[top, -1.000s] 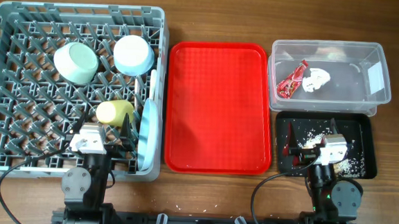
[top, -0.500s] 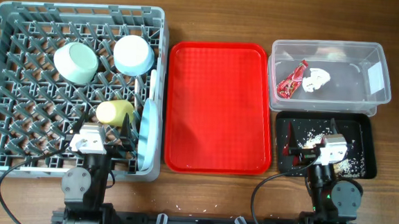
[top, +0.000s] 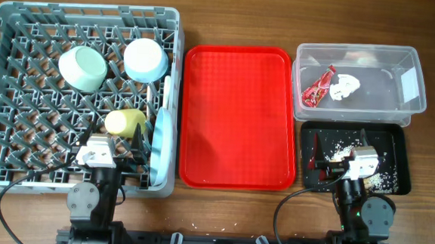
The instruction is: Sort waste into correct bins and load items into the dishwasher rack
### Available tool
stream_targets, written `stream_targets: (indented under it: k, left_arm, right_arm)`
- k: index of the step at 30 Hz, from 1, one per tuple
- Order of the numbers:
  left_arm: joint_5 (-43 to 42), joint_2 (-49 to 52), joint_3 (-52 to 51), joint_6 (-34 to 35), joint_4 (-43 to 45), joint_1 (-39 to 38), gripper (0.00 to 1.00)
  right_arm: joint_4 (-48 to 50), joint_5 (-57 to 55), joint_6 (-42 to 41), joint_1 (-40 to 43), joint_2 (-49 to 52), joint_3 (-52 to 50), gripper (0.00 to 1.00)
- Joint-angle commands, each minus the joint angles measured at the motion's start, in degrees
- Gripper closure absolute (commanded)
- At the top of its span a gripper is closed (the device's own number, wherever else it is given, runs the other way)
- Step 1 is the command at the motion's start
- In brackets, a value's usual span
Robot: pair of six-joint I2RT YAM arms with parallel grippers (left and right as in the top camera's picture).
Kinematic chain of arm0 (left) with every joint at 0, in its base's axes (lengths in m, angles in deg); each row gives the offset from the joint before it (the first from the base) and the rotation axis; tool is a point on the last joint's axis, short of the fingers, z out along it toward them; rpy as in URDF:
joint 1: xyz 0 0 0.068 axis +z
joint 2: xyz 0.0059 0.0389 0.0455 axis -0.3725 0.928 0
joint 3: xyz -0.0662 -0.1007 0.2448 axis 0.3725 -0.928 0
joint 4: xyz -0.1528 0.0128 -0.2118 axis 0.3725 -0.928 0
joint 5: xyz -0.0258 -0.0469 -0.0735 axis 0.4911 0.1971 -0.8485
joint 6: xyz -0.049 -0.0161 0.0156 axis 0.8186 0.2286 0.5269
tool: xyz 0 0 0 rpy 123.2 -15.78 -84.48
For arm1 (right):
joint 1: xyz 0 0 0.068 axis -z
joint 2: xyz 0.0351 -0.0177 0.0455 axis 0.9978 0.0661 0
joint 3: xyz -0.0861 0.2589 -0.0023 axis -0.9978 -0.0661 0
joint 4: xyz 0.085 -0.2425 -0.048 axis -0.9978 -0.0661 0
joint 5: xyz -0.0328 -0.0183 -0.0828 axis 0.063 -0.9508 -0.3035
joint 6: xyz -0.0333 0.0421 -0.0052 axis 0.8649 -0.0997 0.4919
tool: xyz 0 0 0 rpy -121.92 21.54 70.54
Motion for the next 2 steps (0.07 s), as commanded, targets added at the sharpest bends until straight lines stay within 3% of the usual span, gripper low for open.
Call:
stream_targets:
  k: [1, 2]
  left_arm:
    - [-1.3, -0.6, -0.2, -1.1, -0.3, 0.3, 0.0]
    - [-1.3, -0.6, -0.2, -1.1, -0.3, 0.3, 0.0]
  right_arm:
    - [0.3, -1.0, 0.8, 0.2, -0.6, -0.1, 0.0]
    - [0.3, -1.0, 0.8, 0.2, -0.6, -0.1, 0.0]
